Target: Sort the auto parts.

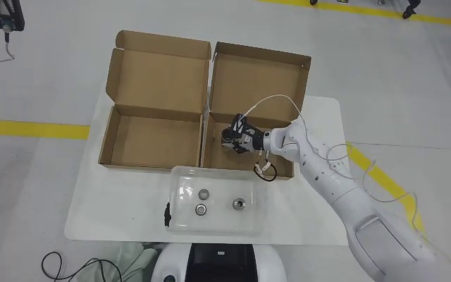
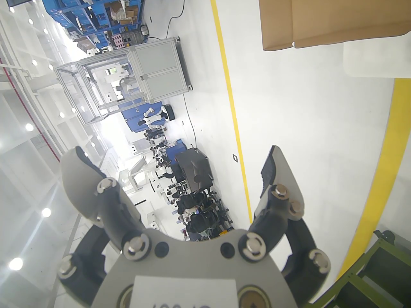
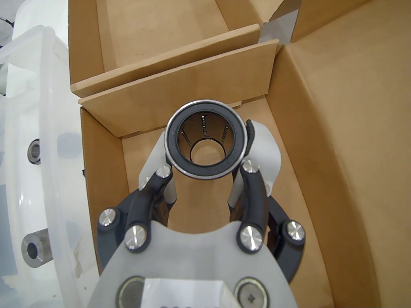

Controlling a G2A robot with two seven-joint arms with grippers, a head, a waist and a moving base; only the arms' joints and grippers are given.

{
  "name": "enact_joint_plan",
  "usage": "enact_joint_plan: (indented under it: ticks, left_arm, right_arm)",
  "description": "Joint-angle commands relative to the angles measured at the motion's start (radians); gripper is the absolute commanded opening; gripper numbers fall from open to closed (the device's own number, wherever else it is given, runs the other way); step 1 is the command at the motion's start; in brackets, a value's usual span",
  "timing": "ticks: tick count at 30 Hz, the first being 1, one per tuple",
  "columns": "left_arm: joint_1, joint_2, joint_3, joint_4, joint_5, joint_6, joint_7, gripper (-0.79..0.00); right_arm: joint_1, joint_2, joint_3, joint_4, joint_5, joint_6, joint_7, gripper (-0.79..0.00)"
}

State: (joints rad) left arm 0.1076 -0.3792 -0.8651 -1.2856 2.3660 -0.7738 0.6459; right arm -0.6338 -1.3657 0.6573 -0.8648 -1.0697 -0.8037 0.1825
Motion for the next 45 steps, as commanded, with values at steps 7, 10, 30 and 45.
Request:
enact_joint_plan:
  ticks: [7,10,30,45]
  left_arm:
    - [0.0,0.0,0.0,0.0,0.0,0.0,0.0,0.0]
    - [0.0,0.0,0.0,0.0,0.0,0.0,0.0,0.0]
    - [0.0,0.0,0.0,0.0,0.0,0.0,0.0,0.0]
    - [0.0,0.0,0.0,0.0,0.0,0.0,0.0,0.0]
  right_arm:
    - [0.019,-0.027,-0.022,0.054,0.005,0.017,0.013,-0.656]
    - [0.024,-0.036,-0.028,0.071,0.003,0.019,0.013,-0.554]
    - [-0.027,-0.005,0.045,0.001,-0.077,0.005,-0.125,0.0]
    - [-0.311,0.123,0.282,-0.476,-0.213,-0.008,-0.177,0.0]
